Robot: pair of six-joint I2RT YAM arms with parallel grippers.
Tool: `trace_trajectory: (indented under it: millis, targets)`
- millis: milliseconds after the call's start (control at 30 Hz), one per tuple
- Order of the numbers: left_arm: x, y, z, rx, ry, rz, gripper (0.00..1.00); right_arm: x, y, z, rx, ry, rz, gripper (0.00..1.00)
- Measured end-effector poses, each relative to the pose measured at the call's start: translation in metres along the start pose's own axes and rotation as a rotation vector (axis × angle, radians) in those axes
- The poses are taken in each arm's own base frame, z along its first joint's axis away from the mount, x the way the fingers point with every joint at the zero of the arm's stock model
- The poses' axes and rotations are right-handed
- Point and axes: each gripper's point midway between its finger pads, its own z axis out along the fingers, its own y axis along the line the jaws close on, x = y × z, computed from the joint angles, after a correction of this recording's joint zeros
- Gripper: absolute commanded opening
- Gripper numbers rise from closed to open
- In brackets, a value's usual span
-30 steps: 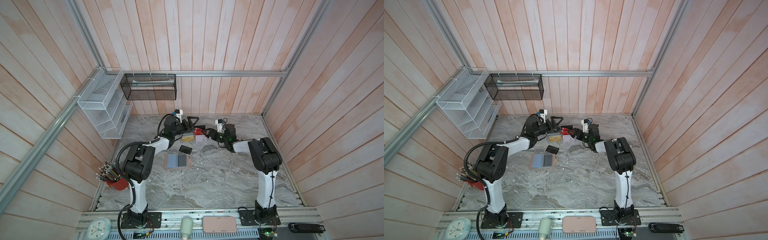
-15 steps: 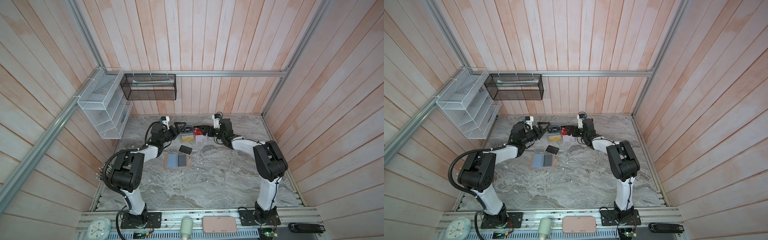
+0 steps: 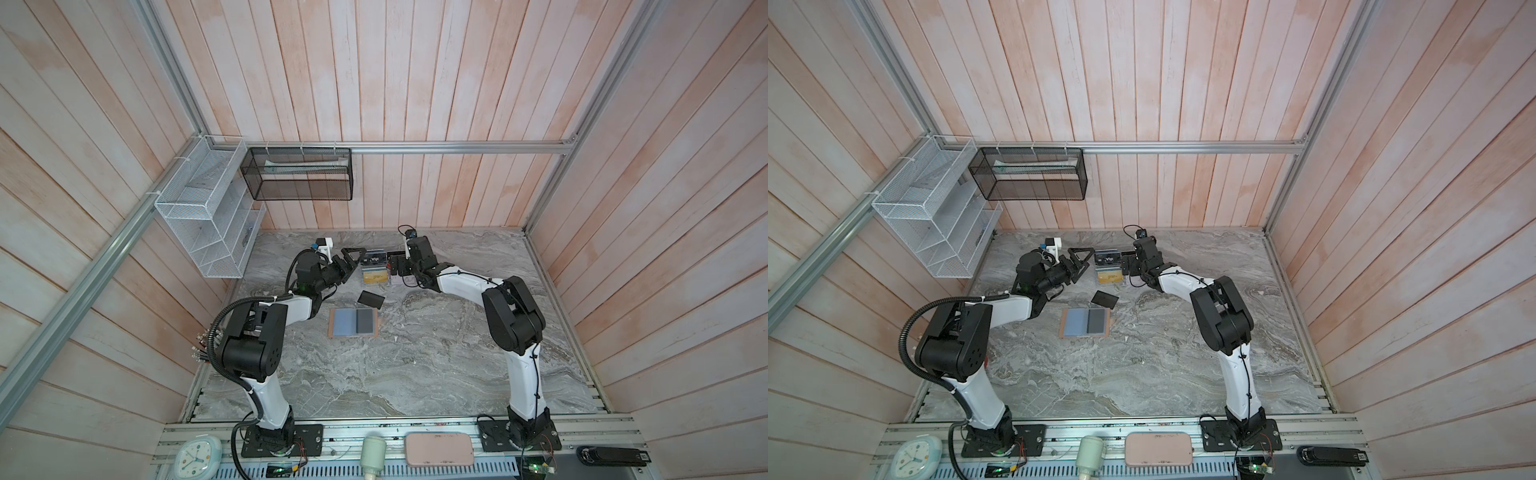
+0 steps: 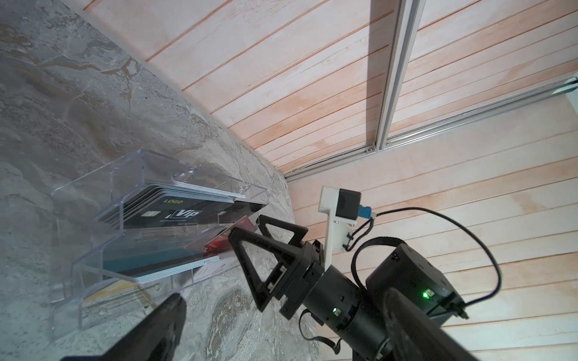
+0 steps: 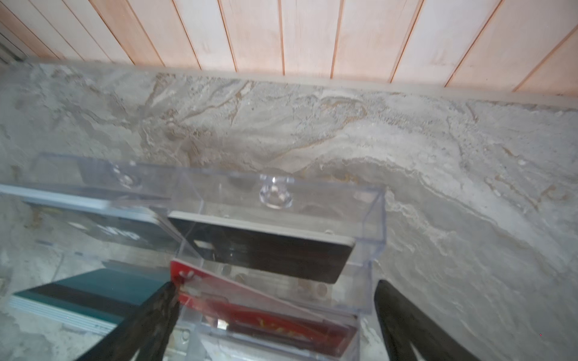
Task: Take the credit cards out of the card holder
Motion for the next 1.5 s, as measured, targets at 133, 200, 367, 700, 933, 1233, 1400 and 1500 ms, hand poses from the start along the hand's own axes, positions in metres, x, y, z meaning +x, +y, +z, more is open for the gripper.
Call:
trace_trajectory:
  millis: [133, 200, 367, 700, 933, 1233, 1400, 1500]
  targets:
    - [0.004, 0.004, -0.001, -0.003, 0.007, -0.008, 1.00, 0.001, -0.001, 0.000, 0.024, 0.010, -0.007, 0.98]
    - [0.005, 0.007, -0.001, -0.005, 0.010, -0.012, 1.00, -0.004, -0.001, -0.001, 0.032, 0.002, -0.006, 0.98]
    - [0.011, 0.014, -0.001, -0.007, 0.024, -0.026, 1.00, -0.019, 0.002, -0.005, 0.045, -0.024, -0.002, 0.98]
    - [0.013, 0.025, -0.002, -0.008, 0.024, -0.048, 1.00, -0.022, 0.010, 0.002, 0.058, -0.024, 0.023, 0.98]
    - [0.018, 0.030, -0.007, -0.006, 0.036, -0.059, 1.00, -0.019, 0.013, 0.010, 0.077, -0.008, 0.027, 0.98]
    - [0.017, 0.031, -0.009, -0.001, 0.033, -0.056, 1.00, -0.015, 0.006, 0.009, 0.122, -0.015, 0.023, 0.98]
    - [0.017, 0.030, -0.009, 0.001, 0.033, -0.061, 1.00, -0.012, 0.002, 0.004, 0.138, -0.024, 0.024, 0.98]
    - [0.016, 0.030, -0.009, 0.004, 0.032, -0.059, 1.00, -0.011, 0.000, 0.001, 0.143, -0.026, 0.024, 0.98]
